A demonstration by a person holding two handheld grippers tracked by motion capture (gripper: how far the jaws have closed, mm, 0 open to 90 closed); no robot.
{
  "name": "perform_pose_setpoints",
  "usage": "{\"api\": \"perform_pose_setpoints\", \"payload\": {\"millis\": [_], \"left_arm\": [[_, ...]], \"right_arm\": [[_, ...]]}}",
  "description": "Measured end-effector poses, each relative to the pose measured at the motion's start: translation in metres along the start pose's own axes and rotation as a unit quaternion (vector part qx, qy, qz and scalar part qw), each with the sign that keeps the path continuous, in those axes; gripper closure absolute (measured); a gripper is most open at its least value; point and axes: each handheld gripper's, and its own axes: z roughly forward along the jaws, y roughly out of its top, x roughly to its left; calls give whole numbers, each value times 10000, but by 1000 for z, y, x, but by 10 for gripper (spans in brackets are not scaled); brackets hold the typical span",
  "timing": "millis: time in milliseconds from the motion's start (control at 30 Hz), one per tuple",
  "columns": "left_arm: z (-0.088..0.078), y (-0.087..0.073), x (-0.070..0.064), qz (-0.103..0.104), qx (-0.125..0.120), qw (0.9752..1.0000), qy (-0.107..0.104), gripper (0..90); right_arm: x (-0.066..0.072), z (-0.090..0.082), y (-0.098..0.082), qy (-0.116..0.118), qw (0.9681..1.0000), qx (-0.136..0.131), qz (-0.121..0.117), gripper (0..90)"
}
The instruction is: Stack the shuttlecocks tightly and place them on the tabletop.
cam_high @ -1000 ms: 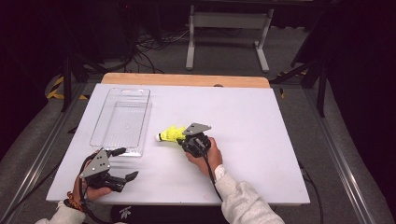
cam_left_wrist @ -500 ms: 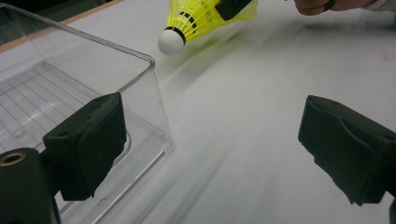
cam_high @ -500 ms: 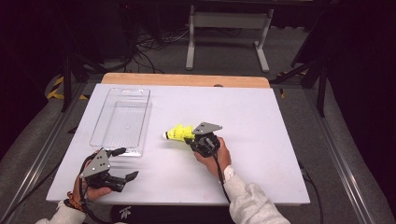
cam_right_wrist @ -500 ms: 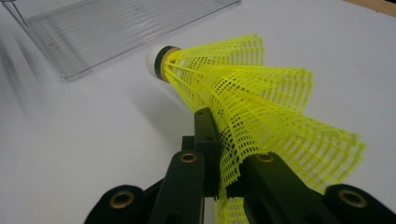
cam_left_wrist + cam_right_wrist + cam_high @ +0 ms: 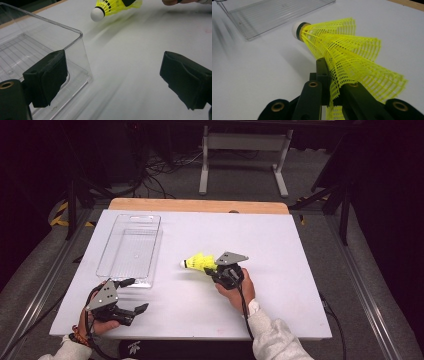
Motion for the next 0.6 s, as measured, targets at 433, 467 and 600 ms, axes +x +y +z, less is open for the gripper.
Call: {"api": "perform_pose_setpoints", "payload": {"millis": [433,467,600], "left_arm": [[-2,0,1,18,-10,10000,12,83],[-2,0,1,18,-10,10000,12,83],[-2,0,1,20,-11,10000,16,83]], "right_arm": [[-4,-9,-2,-2,9999,-135,29,886],[-4,-9,-2,2,9999,-139,30,886],[-3,-10,-1,6,9999,-169,21,886]]}}
